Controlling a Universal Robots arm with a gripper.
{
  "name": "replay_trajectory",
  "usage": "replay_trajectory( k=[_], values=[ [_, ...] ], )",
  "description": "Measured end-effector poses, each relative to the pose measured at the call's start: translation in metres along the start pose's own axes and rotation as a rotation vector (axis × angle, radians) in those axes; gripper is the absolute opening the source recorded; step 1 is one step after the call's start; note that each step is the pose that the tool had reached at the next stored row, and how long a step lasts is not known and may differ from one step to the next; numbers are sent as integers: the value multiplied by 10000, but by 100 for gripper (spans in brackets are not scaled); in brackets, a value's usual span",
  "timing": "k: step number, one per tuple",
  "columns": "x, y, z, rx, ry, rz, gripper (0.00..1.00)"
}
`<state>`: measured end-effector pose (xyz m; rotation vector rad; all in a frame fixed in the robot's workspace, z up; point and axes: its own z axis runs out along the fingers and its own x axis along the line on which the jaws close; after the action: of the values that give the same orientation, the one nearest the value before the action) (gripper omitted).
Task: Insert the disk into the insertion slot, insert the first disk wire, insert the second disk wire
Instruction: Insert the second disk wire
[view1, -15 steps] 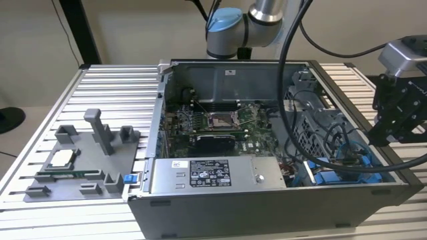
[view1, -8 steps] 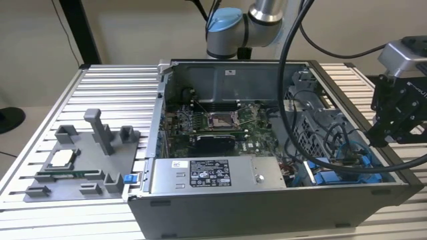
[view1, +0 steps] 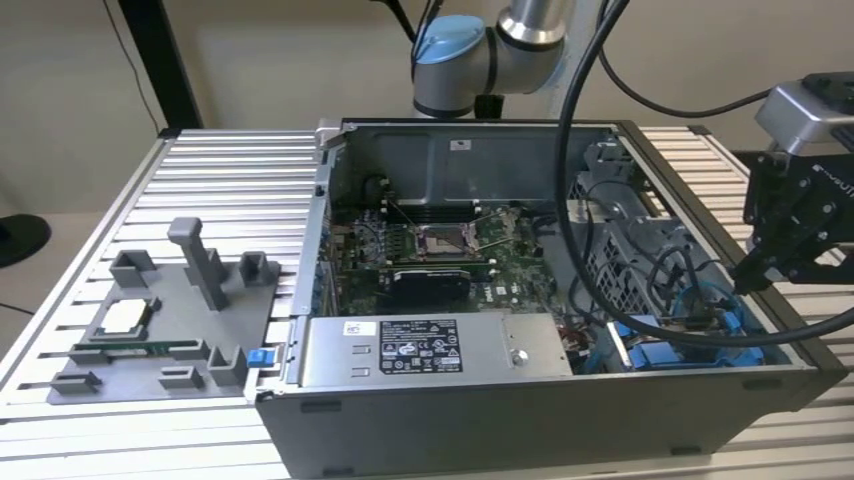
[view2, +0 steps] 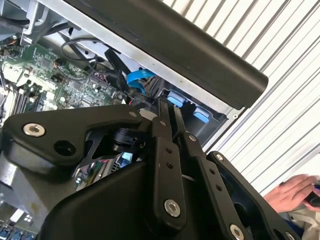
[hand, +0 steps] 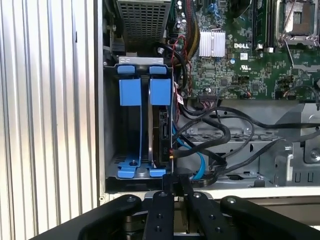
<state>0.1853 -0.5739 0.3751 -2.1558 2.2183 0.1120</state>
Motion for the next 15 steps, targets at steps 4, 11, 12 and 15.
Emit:
replay_trajectory(
  k=[4, 11, 12, 15],
  values=[
    [-1, 0, -1, -37, 2, 3, 100],
    [-4, 12, -52, -145, 2, 11, 0],
    [-4, 12, -55, -146, 2, 11, 0],
    [-5, 13, -55, -147, 3, 13, 0]
  ],
)
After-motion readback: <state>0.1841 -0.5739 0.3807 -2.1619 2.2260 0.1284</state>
